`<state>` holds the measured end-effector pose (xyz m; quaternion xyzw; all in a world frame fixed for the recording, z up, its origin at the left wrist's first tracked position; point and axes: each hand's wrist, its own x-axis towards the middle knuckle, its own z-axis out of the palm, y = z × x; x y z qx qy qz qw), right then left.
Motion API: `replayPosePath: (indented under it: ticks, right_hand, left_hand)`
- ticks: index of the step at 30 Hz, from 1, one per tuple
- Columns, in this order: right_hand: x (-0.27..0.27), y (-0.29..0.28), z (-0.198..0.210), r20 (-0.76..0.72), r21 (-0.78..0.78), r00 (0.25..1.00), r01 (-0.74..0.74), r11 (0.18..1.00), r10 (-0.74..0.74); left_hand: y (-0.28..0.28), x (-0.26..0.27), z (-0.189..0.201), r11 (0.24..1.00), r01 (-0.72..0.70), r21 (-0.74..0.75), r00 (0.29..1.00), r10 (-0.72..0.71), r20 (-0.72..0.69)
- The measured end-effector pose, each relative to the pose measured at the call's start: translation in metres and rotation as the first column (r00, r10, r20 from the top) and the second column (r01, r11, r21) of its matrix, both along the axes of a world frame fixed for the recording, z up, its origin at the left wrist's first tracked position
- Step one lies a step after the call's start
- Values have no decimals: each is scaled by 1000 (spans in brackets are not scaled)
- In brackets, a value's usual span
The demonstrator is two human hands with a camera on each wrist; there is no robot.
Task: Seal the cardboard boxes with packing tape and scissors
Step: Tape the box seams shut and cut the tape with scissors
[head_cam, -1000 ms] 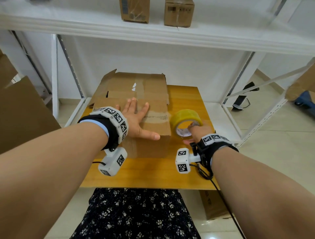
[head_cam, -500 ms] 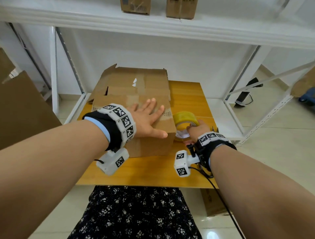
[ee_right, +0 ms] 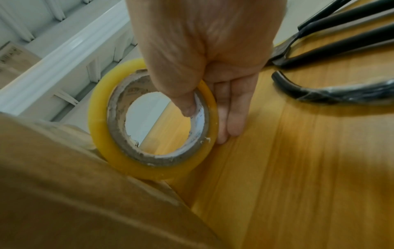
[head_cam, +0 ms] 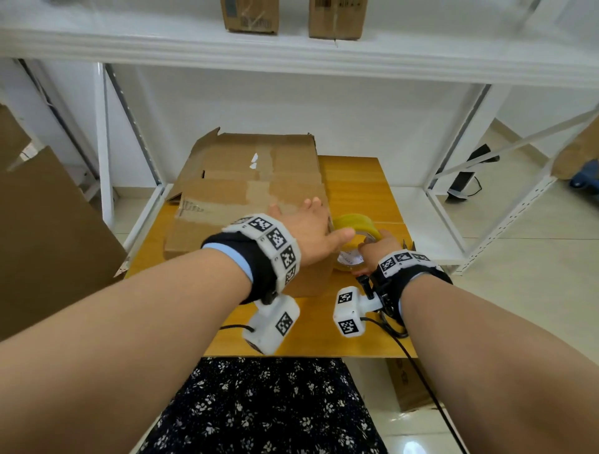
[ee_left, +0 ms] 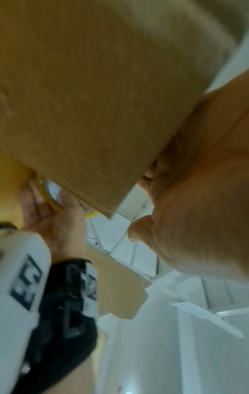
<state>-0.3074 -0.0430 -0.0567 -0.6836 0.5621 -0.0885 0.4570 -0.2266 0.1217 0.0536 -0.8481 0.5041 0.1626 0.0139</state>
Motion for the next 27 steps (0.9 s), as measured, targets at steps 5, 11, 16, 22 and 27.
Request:
replayPosePath:
  ticks: [5, 11, 16, 22, 27]
  right_hand:
    - [-5, 3, 5, 10, 43, 1000, 0, 999, -1]
    - [-11, 6, 10, -54, -53, 998, -30, 998, 27]
    - [-8, 7, 14, -128, -91, 991, -51, 995, 39]
    - [-5, 13, 14, -107, -65, 994, -41, 997, 34]
    - [-5, 13, 19, -159, -63, 985, -74, 995, 63]
  left_hand:
    - [13, 9, -27, 997, 73, -17, 995, -71, 70]
    - [27, 22, -27, 998, 29, -49, 998, -26, 48]
    - [59, 50, -32, 983, -178, -36, 980, 181, 83]
    - [73, 75, -29, 824, -560, -80, 822, 565, 64]
    - [71, 79, -24, 739, -670, -73, 740, 673, 18]
